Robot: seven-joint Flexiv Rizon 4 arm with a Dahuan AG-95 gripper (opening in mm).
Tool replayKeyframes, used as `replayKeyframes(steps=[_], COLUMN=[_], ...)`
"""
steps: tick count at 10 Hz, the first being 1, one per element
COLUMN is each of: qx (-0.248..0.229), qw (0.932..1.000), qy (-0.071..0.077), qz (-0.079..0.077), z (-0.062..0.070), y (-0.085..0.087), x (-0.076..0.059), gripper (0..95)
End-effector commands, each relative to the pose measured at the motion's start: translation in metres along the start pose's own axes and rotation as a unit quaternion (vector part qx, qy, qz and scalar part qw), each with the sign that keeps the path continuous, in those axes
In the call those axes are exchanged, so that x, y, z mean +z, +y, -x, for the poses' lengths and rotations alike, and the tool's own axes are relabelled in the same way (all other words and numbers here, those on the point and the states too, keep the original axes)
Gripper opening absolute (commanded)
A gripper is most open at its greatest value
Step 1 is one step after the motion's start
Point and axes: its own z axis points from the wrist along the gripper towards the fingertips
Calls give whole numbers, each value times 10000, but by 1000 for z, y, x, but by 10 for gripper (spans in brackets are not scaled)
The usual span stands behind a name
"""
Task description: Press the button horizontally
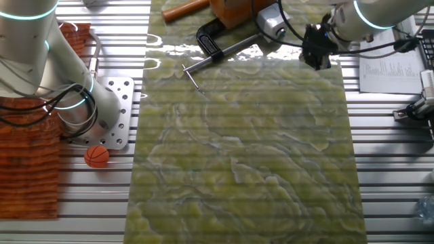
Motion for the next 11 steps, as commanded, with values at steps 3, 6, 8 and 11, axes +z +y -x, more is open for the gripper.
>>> replayKeyframes(steps=[3,6,8,11], qx=[-365,-311,-729,-1110], qw=[9974,9984,9964,9914], qy=[97,138,277,276], qz=[611,456,326,636], z=[-8,-8,-8,-8], y=[10,10,10,2], x=[6,6,6,6], gripper=[0,0,0,190])
